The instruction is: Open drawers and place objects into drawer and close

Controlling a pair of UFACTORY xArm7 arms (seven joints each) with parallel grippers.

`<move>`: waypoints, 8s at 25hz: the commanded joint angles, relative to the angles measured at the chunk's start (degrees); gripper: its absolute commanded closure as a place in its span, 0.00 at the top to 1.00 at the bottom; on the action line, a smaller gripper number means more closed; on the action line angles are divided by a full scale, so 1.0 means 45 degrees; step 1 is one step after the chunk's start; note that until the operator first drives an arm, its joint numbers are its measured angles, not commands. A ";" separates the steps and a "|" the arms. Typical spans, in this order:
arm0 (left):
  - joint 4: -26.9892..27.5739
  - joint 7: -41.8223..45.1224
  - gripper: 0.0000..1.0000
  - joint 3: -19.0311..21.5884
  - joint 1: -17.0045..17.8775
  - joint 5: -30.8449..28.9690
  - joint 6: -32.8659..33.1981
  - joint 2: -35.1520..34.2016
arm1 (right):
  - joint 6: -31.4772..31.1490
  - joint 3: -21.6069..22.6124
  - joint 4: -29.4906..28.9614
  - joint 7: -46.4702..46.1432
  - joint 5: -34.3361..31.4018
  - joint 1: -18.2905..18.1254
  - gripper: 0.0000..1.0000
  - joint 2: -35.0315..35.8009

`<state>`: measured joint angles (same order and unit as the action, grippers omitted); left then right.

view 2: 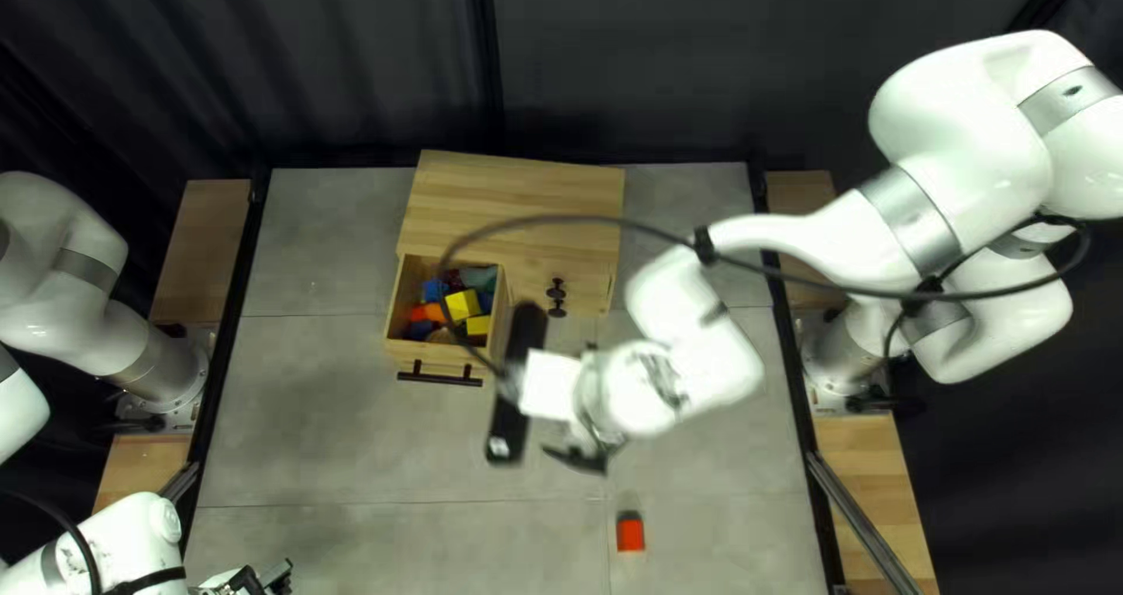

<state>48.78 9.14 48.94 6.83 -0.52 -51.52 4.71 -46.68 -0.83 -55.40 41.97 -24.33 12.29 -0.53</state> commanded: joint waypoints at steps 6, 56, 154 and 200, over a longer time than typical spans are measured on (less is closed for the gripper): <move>0.0000 0.0000 1.00 0.0000 0.0000 0.0000 0.0000 0.0000 | 0.0580 -0.0848 -0.2869 -0.1510 -0.0074 -0.1020 0.01 0.2106; 0.0000 0.0000 1.00 0.0000 0.0000 0.0000 0.0000 0.0000 | -0.0648 0.3381 0.0200 -0.0234 0.1897 0.3137 1.00 0.3019; 0.0000 0.0000 1.00 0.0000 0.0000 0.0000 0.0000 0.0000 | -0.6183 0.4682 -0.1290 -0.1261 0.2665 0.4254 1.00 0.0407; 0.4768 -0.7202 1.00 -0.0573 -0.0901 -0.3238 -0.6071 0.1344 | -0.4750 0.5004 0.1749 -0.2657 0.3556 0.4709 1.00 -0.1306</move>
<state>72.63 -21.13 46.69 4.71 -16.14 -81.11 12.89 -68.05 21.69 -47.53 30.02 -8.32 33.48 -6.41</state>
